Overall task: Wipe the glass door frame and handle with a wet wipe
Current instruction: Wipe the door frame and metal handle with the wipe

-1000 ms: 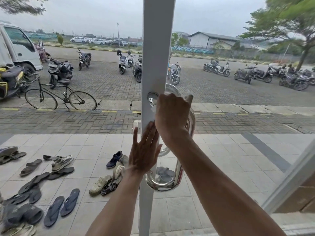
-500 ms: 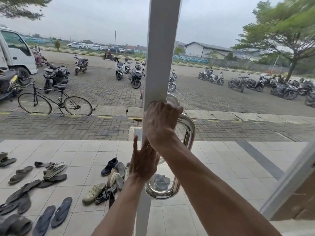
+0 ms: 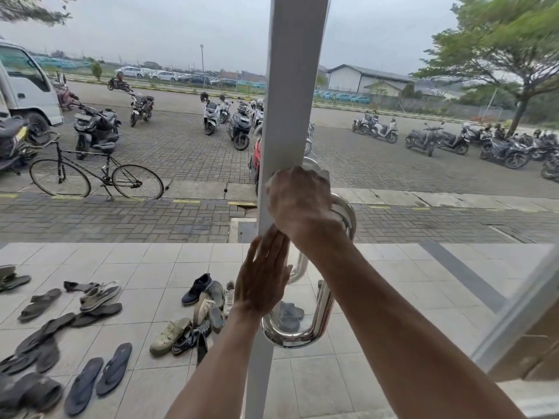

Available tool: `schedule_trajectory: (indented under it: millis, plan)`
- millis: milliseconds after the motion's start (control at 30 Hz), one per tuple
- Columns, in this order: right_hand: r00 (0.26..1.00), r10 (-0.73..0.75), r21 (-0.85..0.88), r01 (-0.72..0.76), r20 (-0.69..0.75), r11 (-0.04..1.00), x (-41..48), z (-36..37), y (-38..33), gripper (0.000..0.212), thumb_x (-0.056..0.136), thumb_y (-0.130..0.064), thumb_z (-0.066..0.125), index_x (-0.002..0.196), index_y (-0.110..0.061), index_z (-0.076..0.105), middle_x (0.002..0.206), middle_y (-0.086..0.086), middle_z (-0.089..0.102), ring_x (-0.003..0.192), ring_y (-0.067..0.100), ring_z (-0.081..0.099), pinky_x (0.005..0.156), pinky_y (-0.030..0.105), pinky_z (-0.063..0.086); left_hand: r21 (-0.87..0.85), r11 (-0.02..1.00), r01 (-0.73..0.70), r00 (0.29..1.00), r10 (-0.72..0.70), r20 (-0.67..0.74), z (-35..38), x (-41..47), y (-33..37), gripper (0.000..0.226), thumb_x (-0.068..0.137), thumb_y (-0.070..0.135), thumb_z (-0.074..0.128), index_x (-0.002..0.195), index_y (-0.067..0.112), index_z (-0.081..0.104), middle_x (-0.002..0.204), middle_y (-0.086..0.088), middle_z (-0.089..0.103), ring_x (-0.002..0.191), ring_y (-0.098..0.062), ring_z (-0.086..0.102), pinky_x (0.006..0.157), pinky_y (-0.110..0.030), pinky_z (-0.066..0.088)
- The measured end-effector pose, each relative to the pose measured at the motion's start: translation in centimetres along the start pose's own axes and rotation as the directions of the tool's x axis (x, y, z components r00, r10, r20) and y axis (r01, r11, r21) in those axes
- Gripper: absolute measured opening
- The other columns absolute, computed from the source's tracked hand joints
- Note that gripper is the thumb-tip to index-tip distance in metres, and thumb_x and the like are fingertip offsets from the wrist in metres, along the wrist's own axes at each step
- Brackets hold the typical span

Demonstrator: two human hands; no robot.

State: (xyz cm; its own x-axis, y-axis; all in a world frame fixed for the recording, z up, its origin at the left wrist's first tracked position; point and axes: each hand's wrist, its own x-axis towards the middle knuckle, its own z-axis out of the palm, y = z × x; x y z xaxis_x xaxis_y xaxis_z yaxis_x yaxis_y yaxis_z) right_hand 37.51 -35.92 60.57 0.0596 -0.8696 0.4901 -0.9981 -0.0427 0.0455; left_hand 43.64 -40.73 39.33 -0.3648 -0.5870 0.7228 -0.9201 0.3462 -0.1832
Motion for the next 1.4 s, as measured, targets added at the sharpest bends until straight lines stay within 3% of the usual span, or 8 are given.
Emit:
schedule_trajectory:
  millis: [200, 433, 567, 733, 967, 1100, 1267, 1400]
  plan:
    - [0.974, 0.112, 0.161, -0.145, 0.199, 0.976, 1.9, -0.4, 0.3, 0.037, 0.100, -0.037, 0.042, 0.082, -0.016, 0.067, 0.072, -0.001, 0.066, 0.070, 0.018, 0.065, 0.067, 0.028, 0.049, -0.122, 0.989, -0.082, 0.991, 0.068, -0.115, -1.4, 0.4, -1.1, 0.064, 0.095, 0.021, 0.045, 0.152, 0.000, 0.022, 0.159, -0.016, 0.022, 0.151, -0.023, 0.010, 0.122, -0.039, 0.018]
    - [0.775, -0.087, 0.681, -0.488, 0.626, 0.546, 3.4, -2.5, 3.5, 0.012, 0.094, -0.012, 0.059, 0.093, -0.001, 0.062, 0.083, 0.016, 0.063, 0.047, 0.015, 0.063, 0.045, 0.022, 0.053, -0.119, 0.993, -0.026, 1.000, 0.027, 0.002, -3.9, 2.1, -1.5, 0.089, 0.085, 0.035, 0.062, 0.154, 0.000, 0.019, 0.163, -0.017, 0.012, 0.152, -0.027, 0.012, 0.124, -0.043, 0.015]
    - [0.950, 0.207, 0.169, -0.250, 0.235, 0.953, 3.1, 0.2, -0.1, 0.024, 0.085, -0.028, 0.064, 0.070, -0.010, 0.059, 0.067, 0.002, 0.062, 0.060, 0.017, 0.059, 0.071, 0.033, 0.055, -0.089, 0.996, -0.030, 0.997, 0.037, 0.070, -4.4, 2.2, -2.1, 0.079, 0.085, 0.039, 0.057, 0.150, 0.002, 0.031, 0.160, -0.015, 0.026, 0.149, -0.026, 0.023, 0.122, -0.044, 0.017]
    - [0.989, 0.133, -0.524, -0.079, 0.066, 0.848, 0.4, 2.2, -3.9, 0.016, 0.091, -0.025, 0.055, 0.081, -0.013, 0.059, 0.073, -0.003, 0.060, 0.070, 0.013, 0.055, 0.095, 0.042, 0.038, -0.318, 0.944, 0.084, 0.989, -0.040, 0.143, -5.9, 2.3, -1.8, 0.047, 0.086, 0.014, 0.068, 0.130, 0.003, 0.056, 0.127, -0.017, 0.064, 0.120, -0.031, 0.059, 0.105, -0.042, 0.046]
    - [0.940, 0.082, 0.090, -0.118, 0.331, 0.989, 4.3, -0.1, -0.1, 0.018, 0.091, -0.026, 0.053, 0.093, -0.016, 0.068, 0.083, -0.001, 0.066, 0.074, 0.019, 0.061, 0.083, 0.037, 0.051, 0.001, 1.000, -0.024, 0.998, 0.024, 0.059, -4.6, 2.0, -2.3, 0.092, 0.084, 0.043, 0.063, 0.155, 0.006, 0.019, 0.163, -0.009, 0.012, 0.152, -0.021, 0.013, 0.121, -0.049, 0.016]
    - [0.778, -0.058, 0.523, -0.363, 0.626, 0.772, 5.8, -2.1, 3.3, 0.029, 0.102, -0.022, 0.043, 0.113, -0.005, 0.064, 0.096, 0.017, 0.067, 0.073, 0.022, 0.057, 0.065, 0.031, 0.046, 0.016, 1.000, -0.026, 0.998, 0.025, 0.049, -5.2, 1.9, -2.3, 0.096, 0.083, 0.039, 0.064, 0.157, 0.007, 0.011, 0.166, -0.008, 0.002, 0.153, -0.020, 0.004, 0.123, -0.050, 0.013]
    - [0.692, -0.108, 0.631, -0.568, 0.713, 0.528, 5.1, -2.2, 4.5, 0.031, 0.099, -0.025, 0.053, 0.117, -0.001, 0.059, 0.087, 0.020, 0.071, 0.059, 0.023, 0.069, 0.053, 0.028, 0.056, -0.042, 0.997, 0.063, 0.998, -0.062, 0.027, -4.7, 1.8, -1.0, 0.103, 0.078, 0.033, 0.068, 0.157, 0.006, 0.008, 0.165, -0.008, -0.008, 0.153, -0.020, 0.004, 0.123, -0.048, 0.007]
    - [0.719, 0.047, 0.443, -0.477, 0.694, 0.759, 5.2, -1.7, 1.5, 0.029, 0.097, -0.024, 0.052, 0.115, -0.002, 0.057, 0.081, 0.017, 0.071, 0.066, 0.024, 0.073, 0.064, 0.031, 0.060, -0.022, 0.997, 0.071, 0.997, -0.070, 0.023, -4.4, 1.9, -0.7, 0.108, 0.076, 0.034, 0.070, 0.156, 0.006, 0.004, 0.164, -0.007, -0.012, 0.153, -0.021, 0.004, 0.123, -0.048, 0.003]
